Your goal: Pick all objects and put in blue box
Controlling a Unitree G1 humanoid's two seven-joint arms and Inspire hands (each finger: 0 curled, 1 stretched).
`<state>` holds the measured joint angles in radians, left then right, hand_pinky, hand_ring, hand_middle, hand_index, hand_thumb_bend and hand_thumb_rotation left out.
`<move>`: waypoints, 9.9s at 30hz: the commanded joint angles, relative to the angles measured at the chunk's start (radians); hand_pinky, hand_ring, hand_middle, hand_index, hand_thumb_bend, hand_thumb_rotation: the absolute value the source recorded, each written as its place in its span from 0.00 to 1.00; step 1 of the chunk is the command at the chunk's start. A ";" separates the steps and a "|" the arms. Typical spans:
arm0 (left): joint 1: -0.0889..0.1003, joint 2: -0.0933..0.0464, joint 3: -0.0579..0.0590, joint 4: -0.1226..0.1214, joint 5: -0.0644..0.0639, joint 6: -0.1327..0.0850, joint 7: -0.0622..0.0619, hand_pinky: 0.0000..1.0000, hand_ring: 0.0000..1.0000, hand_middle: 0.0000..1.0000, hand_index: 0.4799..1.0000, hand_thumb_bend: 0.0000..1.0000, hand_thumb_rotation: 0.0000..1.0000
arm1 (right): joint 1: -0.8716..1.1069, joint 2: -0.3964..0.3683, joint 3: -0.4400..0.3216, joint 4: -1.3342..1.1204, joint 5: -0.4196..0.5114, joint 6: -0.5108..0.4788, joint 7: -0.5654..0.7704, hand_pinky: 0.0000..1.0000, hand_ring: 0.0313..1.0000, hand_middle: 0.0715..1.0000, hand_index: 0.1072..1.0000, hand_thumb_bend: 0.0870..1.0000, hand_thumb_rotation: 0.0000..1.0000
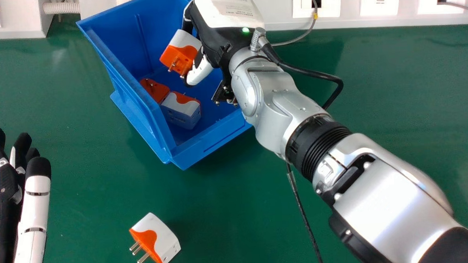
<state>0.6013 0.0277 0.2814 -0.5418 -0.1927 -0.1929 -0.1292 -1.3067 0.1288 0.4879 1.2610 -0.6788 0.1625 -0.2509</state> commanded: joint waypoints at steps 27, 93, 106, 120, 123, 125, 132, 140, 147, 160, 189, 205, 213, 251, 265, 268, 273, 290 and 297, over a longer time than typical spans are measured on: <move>-0.016 -0.007 -0.003 -0.001 0.019 -0.040 0.005 1.00 1.00 1.00 1.00 0.45 0.86 | 0.045 -0.022 0.078 -0.025 -0.008 -0.063 -0.041 0.73 0.82 0.84 0.84 0.55 0.51; -0.080 -0.002 0.004 0.074 0.019 -0.080 0.013 1.00 1.00 1.00 1.00 0.43 0.82 | 1.164 -0.470 0.046 -1.087 -0.165 -0.958 -0.085 0.62 0.79 0.83 0.80 0.30 0.66; -0.077 0.001 0.013 0.072 0.015 -0.083 0.014 1.00 1.00 1.00 1.00 0.41 0.84 | 1.044 -0.339 0.130 -0.963 -0.252 -0.919 -0.107 0.59 0.76 0.82 0.79 0.29 0.68; -0.075 -0.001 0.007 0.060 0.017 -0.076 0.014 1.00 1.00 1.00 1.00 0.43 0.84 | 0.908 -0.278 0.191 -0.807 -0.298 -0.797 -0.098 0.60 0.77 0.83 0.80 0.29 0.61; -0.073 0.000 0.009 0.055 0.013 -0.076 0.013 1.00 1.00 1.00 1.00 0.43 0.83 | 0.879 -0.263 0.208 -0.752 -0.310 -0.765 -0.098 0.60 0.77 0.84 0.80 0.31 0.57; -0.070 0.001 0.010 0.050 0.012 -0.074 0.013 1.00 1.00 1.00 1.00 0.43 0.83 | 0.859 -0.254 0.220 -0.713 -0.314 -0.751 -0.104 0.60 0.78 0.84 0.81 0.31 0.57; -0.060 -0.001 0.009 0.032 0.025 -0.064 0.025 1.00 1.00 1.00 1.00 0.44 0.84 | 0.817 -0.247 0.255 -0.635 -0.320 -0.714 -0.105 0.62 0.80 0.86 0.83 0.35 0.58; -0.056 0.002 0.010 0.024 0.029 -0.062 0.026 1.00 1.00 1.00 1.00 0.45 0.84 | 0.786 -0.236 0.282 -0.574 -0.315 -0.685 -0.088 0.63 0.81 0.88 0.86 0.40 0.59; -0.053 0.006 0.013 0.020 0.031 -0.053 0.026 1.00 1.00 1.00 1.00 0.45 0.85 | 0.760 -0.224 0.296 -0.568 -0.313 -0.648 -0.032 0.64 0.82 0.89 0.87 0.45 0.60; -0.039 0.003 0.014 0.011 0.033 -0.050 0.027 1.00 1.00 1.00 1.00 0.47 0.84 | 0.728 -0.187 0.315 -0.562 -0.314 -0.555 0.038 0.66 0.82 0.89 0.86 0.50 0.61; -0.024 0.001 0.024 -0.017 0.014 -0.039 0.029 1.00 1.00 1.00 1.00 0.45 0.84 | 0.674 -0.164 0.381 -0.424 -0.355 -0.477 -0.077 0.65 0.78 0.82 0.80 0.48 0.42; -0.009 0.023 0.044 -0.039 -0.012 -0.012 0.013 1.00 1.00 1.00 1.00 0.47 0.84 | 0.626 -0.131 0.367 -0.291 -0.309 -0.532 -0.220 0.45 0.53 0.57 0.57 0.50 0.09; -0.020 0.027 0.050 -0.039 -0.023 -0.009 0.016 1.00 1.00 1.00 1.00 0.48 0.84 | 0.624 -0.117 0.334 -0.300 -0.247 -0.499 -0.103 0.29 0.37 0.47 0.52 0.48 0.05; -0.062 0.039 0.049 -0.017 0.003 0.004 0.025 1.00 1.00 1.00 1.00 0.48 0.83 | 1.103 -0.397 0.148 -1.200 -0.132 -0.419 0.204 0.14 0.19 0.28 0.43 0.44 0.09; -0.087 0.045 0.043 -0.014 0.010 0.027 0.020 1.00 1.00 1.00 1.00 0.48 0.84 | 1.042 -0.448 -0.044 -1.206 -0.098 -0.420 0.192 0.09 0.11 0.16 0.41 0.43 0.13; -0.089 0.044 0.044 -0.010 0.006 0.021 0.017 1.00 1.00 1.00 1.00 0.48 0.84 | 0.979 -0.429 -0.057 -1.150 -0.116 -0.402 0.168 0.10 0.12 0.16 0.41 0.43 0.14; -0.084 0.047 0.046 -0.012 0.006 0.020 0.014 1.00 1.00 1.00 1.00 0.49 0.83 | 0.855 -0.396 -0.060 -1.021 -0.125 -0.415 0.103 0.09 0.11 0.15 0.41 0.43 0.14; -0.063 0.035 0.035 -0.018 0.021 0.005 0.019 1.00 1.00 1.00 1.00 0.50 0.84 | 0.400 -0.241 -0.012 -0.549 -0.149 -0.412 -0.010 0.16 0.21 0.26 0.41 0.43 0.14; -0.046 0.031 0.033 -0.021 0.022 0.004 0.018 1.00 1.00 1.00 1.00 0.49 0.84 | 0.255 -0.173 0.011 -0.328 -0.143 -0.380 -0.042 0.19 0.25 0.32 0.43 0.45 0.09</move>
<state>0.5461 0.0569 0.3136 -0.5400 -0.1741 -0.1676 -0.1096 -0.9757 -0.0629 0.4977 0.9127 -0.8331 -0.2244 -0.2767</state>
